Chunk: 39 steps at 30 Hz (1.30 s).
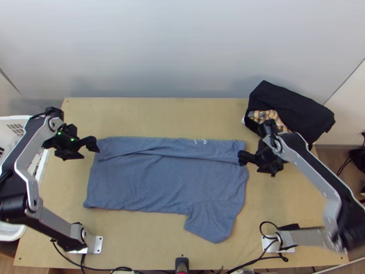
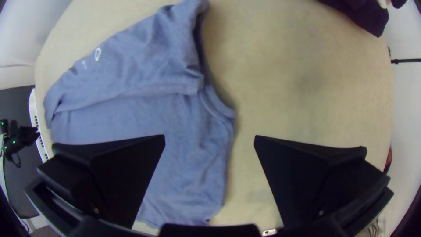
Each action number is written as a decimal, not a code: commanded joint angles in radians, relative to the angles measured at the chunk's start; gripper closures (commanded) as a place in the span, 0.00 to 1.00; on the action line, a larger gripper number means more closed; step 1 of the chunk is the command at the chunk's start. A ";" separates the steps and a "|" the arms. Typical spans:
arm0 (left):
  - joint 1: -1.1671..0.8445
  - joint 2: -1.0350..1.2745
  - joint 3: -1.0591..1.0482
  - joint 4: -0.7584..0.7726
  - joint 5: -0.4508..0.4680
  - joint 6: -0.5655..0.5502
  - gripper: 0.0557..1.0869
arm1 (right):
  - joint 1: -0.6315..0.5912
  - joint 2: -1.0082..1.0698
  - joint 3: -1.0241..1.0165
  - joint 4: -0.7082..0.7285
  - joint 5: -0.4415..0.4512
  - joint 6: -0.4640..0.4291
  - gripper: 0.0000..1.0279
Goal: Fold the t-shirt
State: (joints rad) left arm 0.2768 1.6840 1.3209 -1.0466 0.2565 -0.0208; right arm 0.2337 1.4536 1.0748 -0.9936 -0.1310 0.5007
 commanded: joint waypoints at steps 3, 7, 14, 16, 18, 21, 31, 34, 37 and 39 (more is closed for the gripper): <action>0.004 -0.231 -0.183 0.039 -0.049 0.168 0.05 | 0.145 -0.426 -0.193 -0.011 -0.002 0.119 0.09; -0.004 -0.259 -0.227 0.039 -0.094 0.211 0.05 | 0.191 -0.535 -0.309 -0.030 -0.004 0.257 0.04; -0.014 -0.288 -0.269 0.034 -0.117 0.219 0.05 | 0.323 -0.450 -0.467 -0.097 -0.088 0.294 0.17; -0.016 -0.291 -0.273 0.034 -0.120 0.217 0.05 | 0.322 -0.434 -0.480 -0.082 -0.113 0.272 0.38; -0.019 -0.296 -0.276 0.033 -0.134 0.217 0.05 | 0.314 -0.424 -0.475 -0.037 -0.114 0.271 0.65; -0.022 -0.308 -0.281 0.028 -0.143 0.219 0.05 | 0.317 -0.380 -0.484 -0.010 -0.117 0.269 0.67; -0.021 -0.331 -0.275 0.005 -0.175 0.240 0.05 | 0.369 -0.259 -0.469 -0.002 -0.159 0.268 0.56; -0.024 -0.330 -0.279 0.005 -0.177 0.239 0.05 | 0.391 -0.220 -0.446 0.009 -0.160 0.269 0.56; -0.025 -0.330 -0.282 0.000 -0.177 0.239 0.05 | 0.438 -0.193 -0.426 0.019 -0.160 0.279 0.56; -0.025 -0.331 -0.282 -0.007 -0.180 0.240 0.05 | 0.470 -0.179 -0.415 0.032 -0.162 0.302 0.56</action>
State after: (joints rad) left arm 0.2535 1.3571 1.0424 -1.0412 0.0845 0.2176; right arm 0.6262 1.2125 0.6266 -0.9863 -0.2878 0.7731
